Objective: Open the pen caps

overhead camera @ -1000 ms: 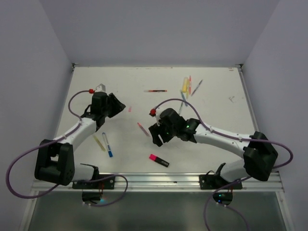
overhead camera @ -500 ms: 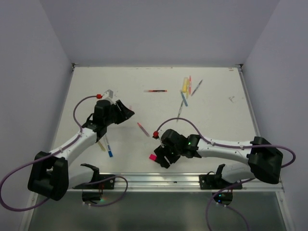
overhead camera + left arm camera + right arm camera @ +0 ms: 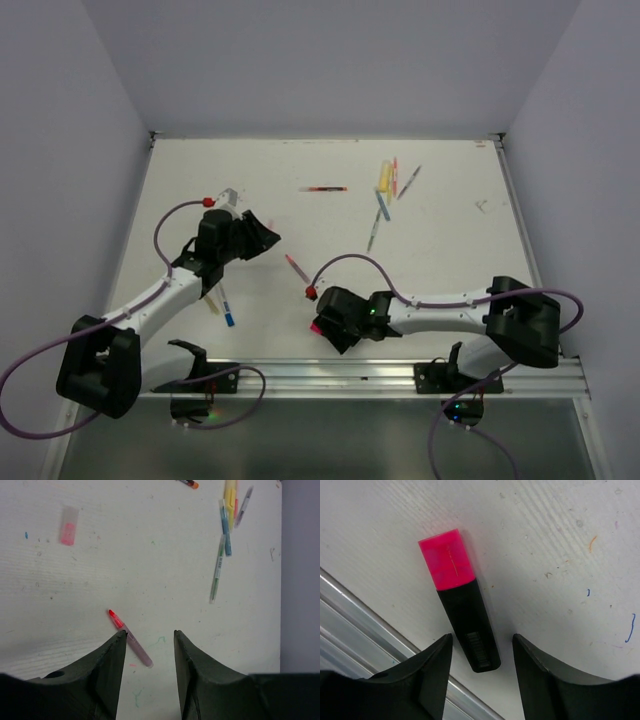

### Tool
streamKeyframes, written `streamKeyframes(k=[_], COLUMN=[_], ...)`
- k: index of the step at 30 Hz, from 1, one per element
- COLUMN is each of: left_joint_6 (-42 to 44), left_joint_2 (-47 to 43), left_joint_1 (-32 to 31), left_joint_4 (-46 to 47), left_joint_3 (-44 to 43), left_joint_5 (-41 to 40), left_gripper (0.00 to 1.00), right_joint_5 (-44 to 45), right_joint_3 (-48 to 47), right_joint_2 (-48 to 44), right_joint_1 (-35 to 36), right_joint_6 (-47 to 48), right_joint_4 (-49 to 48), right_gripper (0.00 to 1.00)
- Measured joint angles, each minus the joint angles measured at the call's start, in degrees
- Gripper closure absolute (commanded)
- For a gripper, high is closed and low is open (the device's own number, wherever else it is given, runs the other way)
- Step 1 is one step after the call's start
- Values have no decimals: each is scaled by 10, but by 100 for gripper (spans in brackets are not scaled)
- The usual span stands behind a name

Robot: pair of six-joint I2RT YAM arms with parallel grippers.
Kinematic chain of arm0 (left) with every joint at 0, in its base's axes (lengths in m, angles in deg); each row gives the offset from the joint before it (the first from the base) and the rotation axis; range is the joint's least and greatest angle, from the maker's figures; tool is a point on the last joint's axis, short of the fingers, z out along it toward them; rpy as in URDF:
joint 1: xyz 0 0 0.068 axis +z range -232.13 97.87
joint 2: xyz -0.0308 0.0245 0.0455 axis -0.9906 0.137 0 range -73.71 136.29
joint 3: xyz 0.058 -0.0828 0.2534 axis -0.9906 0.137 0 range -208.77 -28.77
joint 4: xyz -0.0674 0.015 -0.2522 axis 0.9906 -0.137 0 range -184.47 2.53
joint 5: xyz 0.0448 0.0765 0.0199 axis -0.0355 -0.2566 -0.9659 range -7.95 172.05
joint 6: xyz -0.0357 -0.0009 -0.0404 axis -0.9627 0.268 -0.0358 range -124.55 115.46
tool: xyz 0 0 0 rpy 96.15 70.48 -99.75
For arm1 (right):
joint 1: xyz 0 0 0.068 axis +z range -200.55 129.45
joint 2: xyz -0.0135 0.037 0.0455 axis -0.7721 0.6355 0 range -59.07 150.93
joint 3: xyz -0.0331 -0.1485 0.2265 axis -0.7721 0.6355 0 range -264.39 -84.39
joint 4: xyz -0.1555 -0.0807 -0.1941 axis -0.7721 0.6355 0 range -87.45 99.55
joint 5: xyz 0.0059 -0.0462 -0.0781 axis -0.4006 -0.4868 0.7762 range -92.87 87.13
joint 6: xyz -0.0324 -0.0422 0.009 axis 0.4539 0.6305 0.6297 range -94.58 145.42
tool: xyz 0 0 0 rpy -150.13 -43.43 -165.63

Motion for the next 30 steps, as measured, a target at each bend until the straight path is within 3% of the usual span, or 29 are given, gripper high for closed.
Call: streamKeyframes(k=[3,7,11,16,24,30], left_joint_6=[-2,-1,-1,-2,-8,-16], left_joint_2=[-1,-1,-3,-17,-18,-18], left_joint_1=[0,0,0,0,-41,-76], left_joint_4=[-3,-10,-11,-10,1,31], left_joint_3=[7,7,7,7,7,10], left_joint_5=[-7,-10,-9,1,25,44], left_gripper=[68,69,68,65,51,46], right_joint_5=[16,26,24,24,31,25], right_joint_3=[-5,-7,0,5,-32,-90], right_joint_2=[10,18,17,5,-86,-112], right_joint_1=[4,4,4,5,4,-43], right_joint_6=[1,1,0,0,4,17], right_joint_4=[-3,-26,-50,-57,3,20], right_gripper=[58,74,100,100,100,100])
